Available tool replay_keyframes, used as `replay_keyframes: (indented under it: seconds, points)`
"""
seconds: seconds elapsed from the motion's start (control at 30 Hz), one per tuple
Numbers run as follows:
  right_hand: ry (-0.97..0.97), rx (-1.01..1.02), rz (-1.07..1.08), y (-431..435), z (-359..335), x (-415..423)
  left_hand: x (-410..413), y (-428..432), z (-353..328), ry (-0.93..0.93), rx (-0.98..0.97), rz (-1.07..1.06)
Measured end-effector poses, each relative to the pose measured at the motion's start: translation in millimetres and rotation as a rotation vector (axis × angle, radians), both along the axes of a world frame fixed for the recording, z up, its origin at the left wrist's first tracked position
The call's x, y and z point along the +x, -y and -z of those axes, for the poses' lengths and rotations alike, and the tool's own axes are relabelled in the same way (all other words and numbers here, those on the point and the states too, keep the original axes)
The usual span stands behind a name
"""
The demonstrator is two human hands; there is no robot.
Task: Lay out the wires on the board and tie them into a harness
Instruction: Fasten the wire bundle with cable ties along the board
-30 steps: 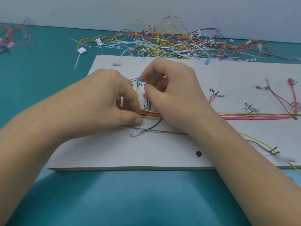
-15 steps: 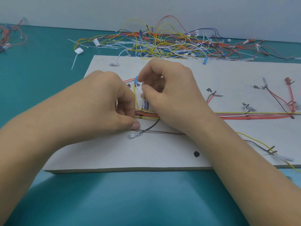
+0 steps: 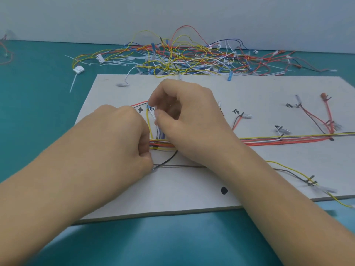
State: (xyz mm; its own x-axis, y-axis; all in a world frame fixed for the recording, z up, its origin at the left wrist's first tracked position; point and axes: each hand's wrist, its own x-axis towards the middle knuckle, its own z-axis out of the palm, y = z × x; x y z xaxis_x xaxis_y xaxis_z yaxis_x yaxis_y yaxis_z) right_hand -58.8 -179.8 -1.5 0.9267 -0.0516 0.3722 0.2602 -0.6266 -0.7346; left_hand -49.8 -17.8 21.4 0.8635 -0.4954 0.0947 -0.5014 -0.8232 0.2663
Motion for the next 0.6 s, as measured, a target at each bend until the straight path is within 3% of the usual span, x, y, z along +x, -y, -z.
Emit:
replay_keyframes:
  seconds: [0.17, 0.6]
  points:
    - [0.013, -0.018, -0.011, -1.7, -0.7, -1.0, -0.6, 1.8, -1.3, -0.026, 0.031, 0.065]
    - [-0.026, -0.092, -0.071, -2.6, -5.1, -5.4, 8.6, -10.1, 0.3, 0.006, -0.241, 0.252]
